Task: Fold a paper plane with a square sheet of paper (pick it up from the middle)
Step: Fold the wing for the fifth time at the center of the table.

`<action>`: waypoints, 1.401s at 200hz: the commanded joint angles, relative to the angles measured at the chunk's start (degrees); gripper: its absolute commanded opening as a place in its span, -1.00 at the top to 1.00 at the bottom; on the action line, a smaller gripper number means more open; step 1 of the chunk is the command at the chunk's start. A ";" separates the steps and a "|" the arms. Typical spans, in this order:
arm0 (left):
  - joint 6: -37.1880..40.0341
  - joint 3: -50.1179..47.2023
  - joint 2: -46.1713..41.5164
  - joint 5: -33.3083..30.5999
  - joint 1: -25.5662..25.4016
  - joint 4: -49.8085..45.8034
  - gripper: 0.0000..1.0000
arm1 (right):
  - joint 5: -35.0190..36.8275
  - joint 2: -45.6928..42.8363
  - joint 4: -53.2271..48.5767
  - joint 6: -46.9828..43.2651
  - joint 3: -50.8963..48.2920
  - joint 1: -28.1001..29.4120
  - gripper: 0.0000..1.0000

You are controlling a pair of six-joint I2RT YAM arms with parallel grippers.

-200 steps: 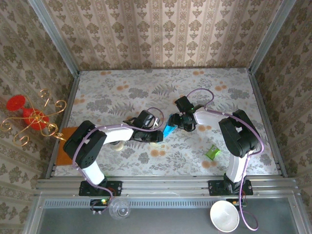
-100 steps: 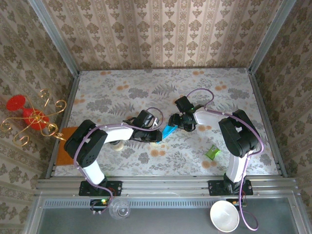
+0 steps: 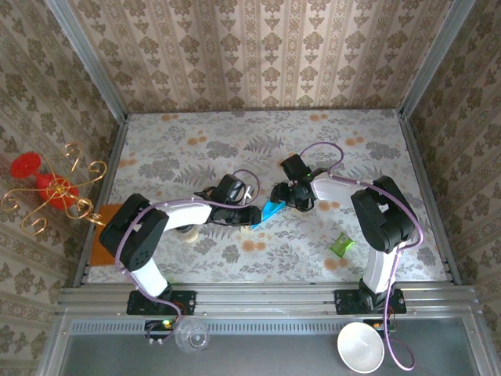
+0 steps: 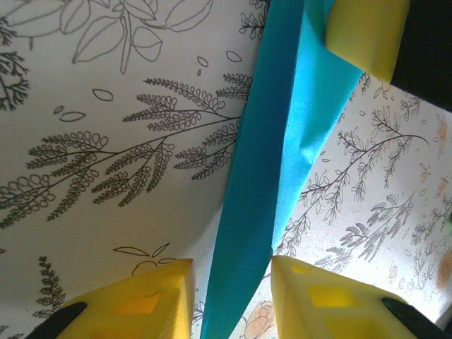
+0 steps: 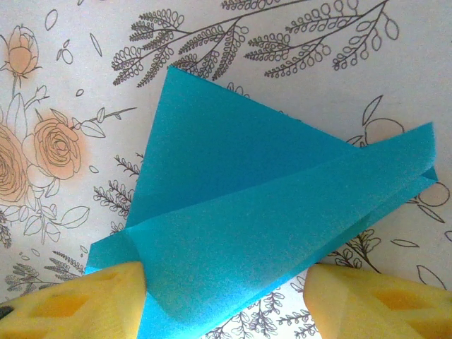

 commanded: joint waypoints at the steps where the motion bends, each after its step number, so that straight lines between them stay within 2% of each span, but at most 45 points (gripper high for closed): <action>1: 0.15 2.47 0.64 0.78 0.27 -0.53 0.30 | 1.32 6.33 0.47 -1.07 -2.23 -0.08 -0.33; 67: -0.73 3.56 3.26 0.07 0.29 -1.75 0.36 | 1.23 6.33 0.57 -0.94 -2.55 -0.08 -0.33; 178: -1.62 2.50 5.77 -1.89 0.28 -3.69 0.56 | -0.25 4.89 1.10 -0.71 -2.76 -0.16 -0.32; 223: -1.53 3.02 6.38 -2.26 0.28 -4.31 0.62 | -2.61 -4.45 1.24 -0.89 -3.85 -1.09 -0.32; 259: -1.53 3.03 6.29 -2.20 0.36 -4.23 0.62 | -2.67 -14.00 2.08 -0.48 -9.36 -1.56 -0.33; 280: -1.53 3.03 6.20 -2.09 0.28 -4.29 0.61 | -5.87 -18.27 6.08 0.05 -13.27 -1.40 -0.31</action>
